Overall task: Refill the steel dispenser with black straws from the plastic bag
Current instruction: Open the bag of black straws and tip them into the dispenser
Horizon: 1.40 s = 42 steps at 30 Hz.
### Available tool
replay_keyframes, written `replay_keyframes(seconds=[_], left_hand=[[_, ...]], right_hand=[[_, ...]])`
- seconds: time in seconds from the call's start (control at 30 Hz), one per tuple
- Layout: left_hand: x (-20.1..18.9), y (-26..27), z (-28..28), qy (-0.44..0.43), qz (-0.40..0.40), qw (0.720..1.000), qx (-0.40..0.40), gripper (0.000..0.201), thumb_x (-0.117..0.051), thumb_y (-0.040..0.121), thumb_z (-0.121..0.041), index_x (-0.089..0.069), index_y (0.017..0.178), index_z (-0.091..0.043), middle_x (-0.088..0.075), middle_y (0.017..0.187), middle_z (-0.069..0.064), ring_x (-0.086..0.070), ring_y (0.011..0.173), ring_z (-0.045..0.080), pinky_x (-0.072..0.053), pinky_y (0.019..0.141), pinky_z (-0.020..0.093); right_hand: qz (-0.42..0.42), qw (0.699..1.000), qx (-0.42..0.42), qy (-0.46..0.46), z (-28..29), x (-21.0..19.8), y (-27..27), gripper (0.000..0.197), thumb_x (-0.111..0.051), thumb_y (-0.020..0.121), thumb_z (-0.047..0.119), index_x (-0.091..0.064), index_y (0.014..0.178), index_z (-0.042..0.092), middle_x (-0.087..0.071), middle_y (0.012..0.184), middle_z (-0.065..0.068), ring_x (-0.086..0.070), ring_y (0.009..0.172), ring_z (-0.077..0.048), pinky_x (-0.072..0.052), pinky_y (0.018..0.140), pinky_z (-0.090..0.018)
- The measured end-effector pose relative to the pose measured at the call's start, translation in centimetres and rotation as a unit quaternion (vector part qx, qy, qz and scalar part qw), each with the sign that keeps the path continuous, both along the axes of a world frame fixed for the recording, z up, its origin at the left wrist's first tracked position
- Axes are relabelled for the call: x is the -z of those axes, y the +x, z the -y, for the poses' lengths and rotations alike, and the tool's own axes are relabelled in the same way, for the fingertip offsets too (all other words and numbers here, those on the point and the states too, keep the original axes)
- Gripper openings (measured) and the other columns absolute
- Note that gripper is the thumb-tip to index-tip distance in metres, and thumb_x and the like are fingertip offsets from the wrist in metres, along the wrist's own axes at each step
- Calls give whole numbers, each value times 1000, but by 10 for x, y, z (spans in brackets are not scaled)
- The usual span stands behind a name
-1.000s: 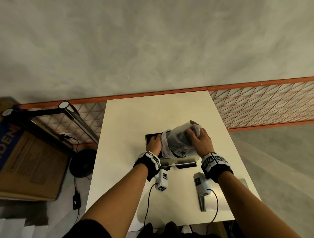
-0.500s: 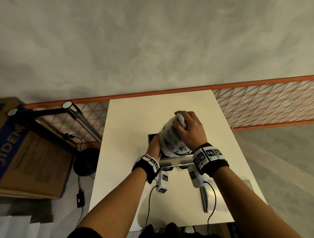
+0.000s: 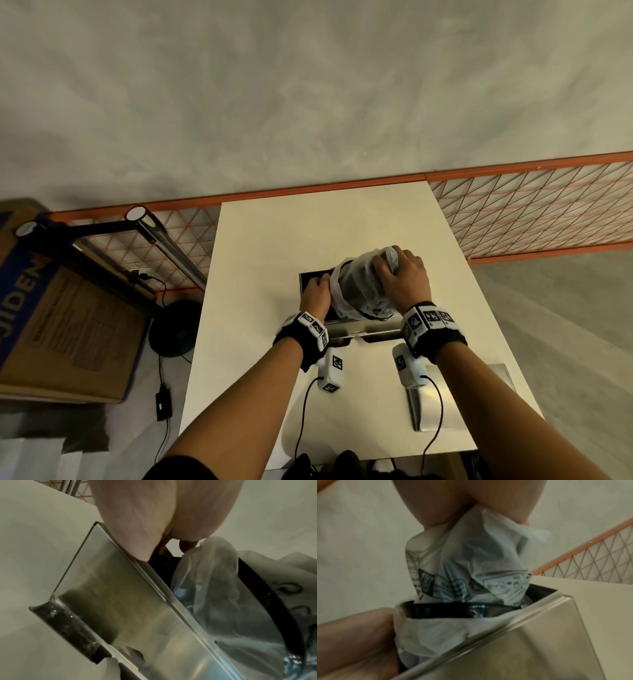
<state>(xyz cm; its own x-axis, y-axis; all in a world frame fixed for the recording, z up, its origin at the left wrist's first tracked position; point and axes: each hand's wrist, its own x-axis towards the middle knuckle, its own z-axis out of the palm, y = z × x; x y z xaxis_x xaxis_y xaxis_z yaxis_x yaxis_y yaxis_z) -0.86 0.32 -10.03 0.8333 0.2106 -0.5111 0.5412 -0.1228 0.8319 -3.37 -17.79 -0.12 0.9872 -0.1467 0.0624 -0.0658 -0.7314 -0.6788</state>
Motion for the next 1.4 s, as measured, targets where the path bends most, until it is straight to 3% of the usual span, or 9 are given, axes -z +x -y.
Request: replay_keyframes(seconds=[0.13, 0.3, 0.5, 0.63, 0.77, 0.93, 1.1, 1.23, 1.4], left_hand=[[-23, -13, 3, 44, 19, 999, 13, 49, -40, 105, -42, -57, 135, -8, -63, 131, 15, -59, 118, 37, -46, 106, 49], [-24, -16, 2, 32, 46, 998, 11, 43, -42, 104, -42, -63, 128, -13, -67, 125, 10, -61, 115, 33, -46, 105, 46], [-15, -22, -4, 4, 92, 995, 26, 33, -43, 98, -44, -71, 102, -27, -73, 107, -4, -65, 103, 21, -50, 102, 48], [-23, -21, -2, 23, 73, 997, 4, 41, -41, 103, -45, -62, 126, -18, -66, 124, 6, -60, 115, 32, -46, 105, 46], [-26, -18, 1, 31, 45, 998, 8, 46, -39, 107, -43, -53, 140, -13, -60, 132, 10, -56, 121, 33, -43, 105, 42], [-21, -14, 1, -4, 37, 999, 13, 45, -42, 102, -46, -62, 130, -17, -64, 129, 9, -59, 119, 32, -44, 110, 50], [-18, -21, -5, -41, 88, 995, 18, 48, -50, 88, -53, -70, 119, -22, -71, 119, 1, -64, 113, 23, -49, 106, 47], [-22, -22, -3, 11, 80, 996, 31, 36, -43, 103, -40, -68, 117, -19, -69, 118, 4, -62, 113, 27, -48, 104, 46], [-25, -18, 0, 87, 73, 992, 63, 39, -38, 108, -33, -67, 122, -10, -68, 121, 13, -61, 110, 33, -48, 95, 39]], right_hand=[[-1, 1000, 0, 8, 1, -2, -1, 32, -44, 92, 52, -56, 104, 25, -61, 100, -5, -52, 93, -28, -48, 83, -47], [67, 997, -30, 24, -8, -10, -1, 20, -48, 96, 43, -54, 102, 26, -61, 98, -1, -54, 88, -24, -51, 78, -47], [141, 986, -73, 56, -23, -34, -2, 27, -49, 96, 33, -51, 123, 33, -53, 118, 0, -53, 106, -22, -45, 89, -37], [59, 996, -66, -9, -19, -23, 4, 21, -43, 100, 36, -55, 116, 29, -56, 111, -4, -53, 103, -28, -46, 88, -49], [68, 994, -82, -4, -14, -17, 8, 21, -42, 100, 34, -55, 112, 24, -58, 106, -4, -54, 98, -28, -48, 84, -52], [89, 993, -73, 14, -11, -20, 4, 20, -42, 101, 32, -56, 112, 22, -59, 106, -5, -55, 95, -28, -49, 82, -49], [134, 986, -57, 80, -10, -30, -2, 28, -41, 103, 26, -50, 128, 31, -54, 122, -1, -53, 105, -21, -46, 87, -36], [47, 994, -96, -35, -10, -20, 1, 33, -47, 93, 15, -55, 121, 29, -55, 114, -4, -52, 104, -29, -46, 88, -48], [97, 990, -94, 48, -10, -28, 1, 32, -39, 100, 35, -50, 131, 34, -51, 130, 1, -51, 115, -21, -47, 95, -51]])
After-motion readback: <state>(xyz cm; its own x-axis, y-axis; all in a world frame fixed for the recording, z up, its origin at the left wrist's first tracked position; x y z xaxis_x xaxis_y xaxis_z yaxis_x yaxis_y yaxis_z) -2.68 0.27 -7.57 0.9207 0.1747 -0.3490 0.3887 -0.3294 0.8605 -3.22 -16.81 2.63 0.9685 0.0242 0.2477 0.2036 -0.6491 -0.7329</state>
